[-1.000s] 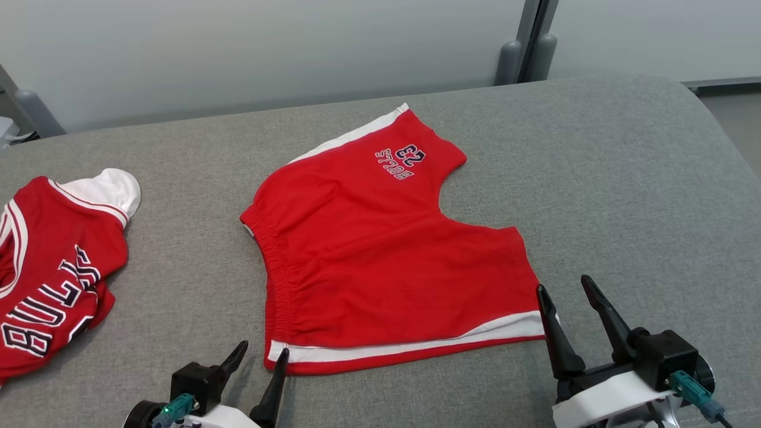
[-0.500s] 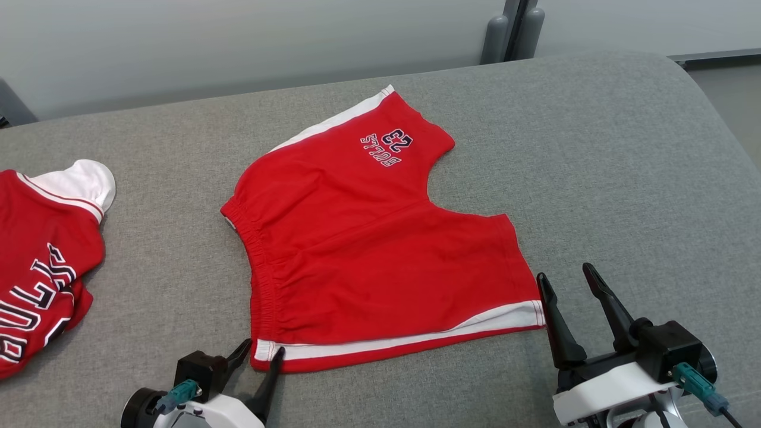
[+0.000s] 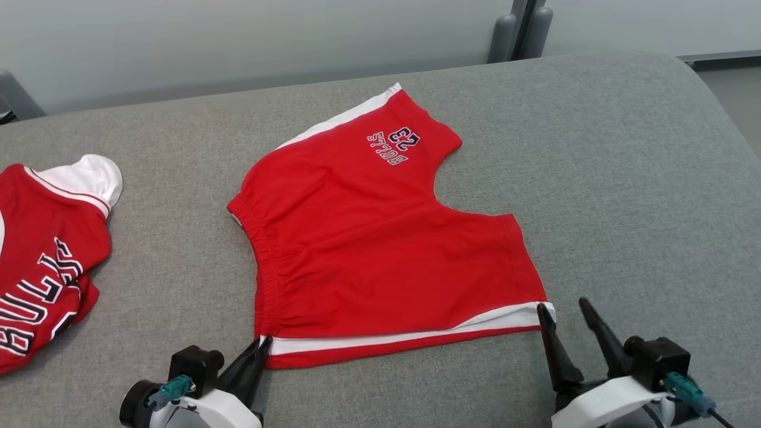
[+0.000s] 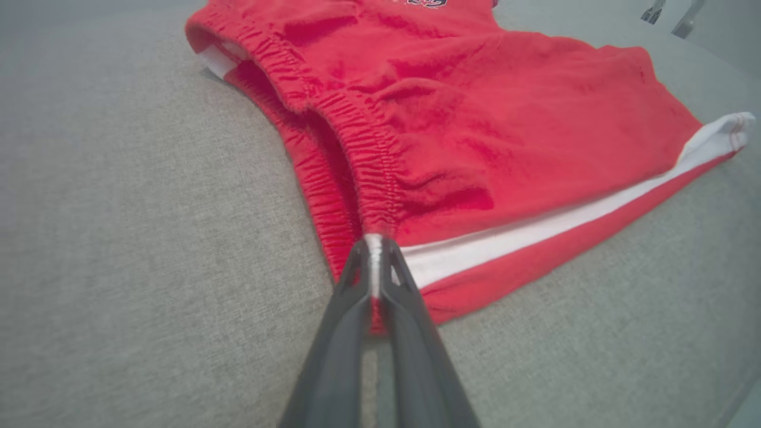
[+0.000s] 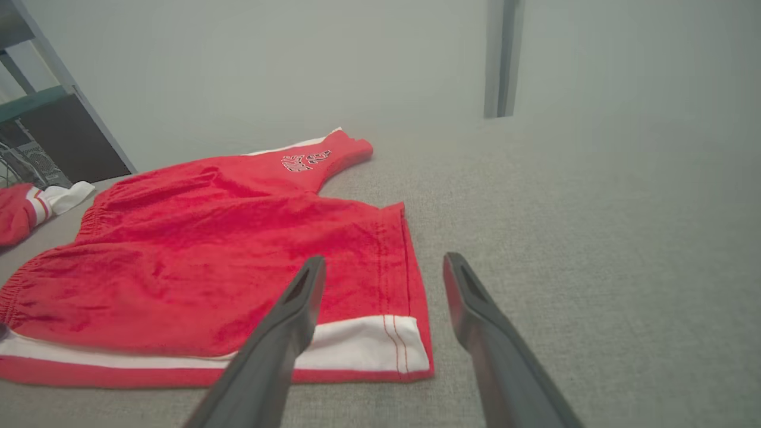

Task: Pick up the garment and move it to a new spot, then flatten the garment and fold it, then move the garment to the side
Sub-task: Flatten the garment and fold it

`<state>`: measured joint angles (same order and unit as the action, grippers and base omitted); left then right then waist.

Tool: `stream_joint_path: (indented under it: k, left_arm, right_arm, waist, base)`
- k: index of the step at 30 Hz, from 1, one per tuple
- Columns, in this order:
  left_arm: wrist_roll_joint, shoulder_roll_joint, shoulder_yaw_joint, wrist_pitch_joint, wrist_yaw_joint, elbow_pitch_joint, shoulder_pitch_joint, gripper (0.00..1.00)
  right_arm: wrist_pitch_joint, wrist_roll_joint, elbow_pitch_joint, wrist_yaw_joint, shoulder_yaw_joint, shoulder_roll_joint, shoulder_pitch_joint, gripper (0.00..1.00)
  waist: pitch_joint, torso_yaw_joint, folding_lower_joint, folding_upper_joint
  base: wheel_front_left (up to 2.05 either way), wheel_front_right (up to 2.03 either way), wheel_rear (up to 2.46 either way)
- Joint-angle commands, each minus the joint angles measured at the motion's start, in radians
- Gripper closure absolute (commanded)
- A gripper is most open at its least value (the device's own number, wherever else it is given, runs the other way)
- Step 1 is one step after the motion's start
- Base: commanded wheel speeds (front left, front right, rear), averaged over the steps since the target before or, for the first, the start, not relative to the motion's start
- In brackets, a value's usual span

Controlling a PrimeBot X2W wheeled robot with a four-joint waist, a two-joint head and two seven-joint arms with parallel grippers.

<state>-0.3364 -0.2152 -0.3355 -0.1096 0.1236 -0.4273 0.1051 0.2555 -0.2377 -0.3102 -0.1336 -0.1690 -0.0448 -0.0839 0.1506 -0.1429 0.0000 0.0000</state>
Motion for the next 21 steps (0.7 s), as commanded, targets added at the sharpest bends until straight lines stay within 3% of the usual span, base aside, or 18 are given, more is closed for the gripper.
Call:
stream_joint_path:
  k: [1,7,14,17,18,19,20,21]
  left_arm:
    - [-0.014,-0.028,0.04,-0.014,0.007,0.034,0.014,1.0]
    - [-0.031,-0.047,0.043,-0.015,0.007,0.071,0.01,1.0]
    - [-0.036,-0.05,0.037,-0.004,0.0,0.095,0.011,1.0]
    - [-0.036,-0.05,0.031,0.002,-0.003,0.105,0.011,1.0]
    - [-0.037,-0.05,0.031,0.003,-0.004,0.108,0.01,1.0]
    - [-0.037,-0.051,0.03,0.003,-0.005,0.111,0.01,1.0]
    - [-0.038,-0.052,0.03,0.004,-0.006,0.113,0.009,1.0]
    - [-0.039,-0.053,0.03,0.005,-0.007,0.115,0.008,1.0]
  right_arm:
    - [0.006,-0.057,-0.022,0.003,-0.036,-0.005,-0.033,0.0]
    - [0.006,-0.095,-0.159,0.003,-0.062,-0.005,-0.089,0.0]
    - [0.006,-0.117,-0.235,0.003,-0.102,-0.005,-0.125,0.02]
    - [0.006,-0.116,-0.242,0.003,-0.101,-0.005,-0.128,0.27]
    - [0.006,-0.115,-0.242,0.003,-0.101,-0.005,-0.127,0.55]
    - [0.006,-0.11,-0.241,0.003,-0.101,-0.005,-0.127,0.73]
    - [0.006,-0.106,-0.24,0.003,-0.101,-0.005,-0.126,1.0]
    - [0.006,-0.104,-0.237,0.003,-0.102,-0.005,-0.125,1.0]
  waist:
    - [0.008,0.01,0.0,0.0]
    - [0.024,0.039,0.0,0.0]
    - [0.033,0.06,0.0,0.0]
    - [0.034,0.065,0.0,0.0]
    - [0.034,0.065,0.0,0.0]
    - [0.034,0.065,0.0,0.0]
    - [0.034,0.064,0.0,0.0]
    - [0.034,0.063,0.0,0.0]
  base:
    - [0.0,0.0,0.0]
    - [0.0,0.0,0.0]
    - [0.0,0.0,0.0]
    - [0.0,0.0,0.0]
    - [0.0,0.0,0.0]
    - [0.0,0.0,0.0]
    - [0.0,0.0,0.0]
    - [0.0,0.0,0.0]
